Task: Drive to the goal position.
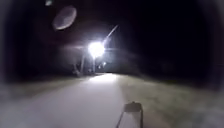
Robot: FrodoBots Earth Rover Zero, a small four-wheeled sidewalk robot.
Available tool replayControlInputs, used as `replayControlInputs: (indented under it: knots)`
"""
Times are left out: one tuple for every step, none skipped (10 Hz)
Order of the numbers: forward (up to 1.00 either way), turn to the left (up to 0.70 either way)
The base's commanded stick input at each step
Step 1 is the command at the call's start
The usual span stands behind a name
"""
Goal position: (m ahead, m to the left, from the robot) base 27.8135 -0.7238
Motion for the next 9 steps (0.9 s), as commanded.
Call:
replayControlInputs:
  knots:
    - [1.00, 0.00]
    - [1.00, 0.00]
    - [1.00, 0.00]
    - [1.00, 0.00]
    - [1.00, 0.00]
    - [1.00, 0.00]
    - [1.00, 0.00]
    - [1.00, 0.00]
    - [1.00, 0.00]
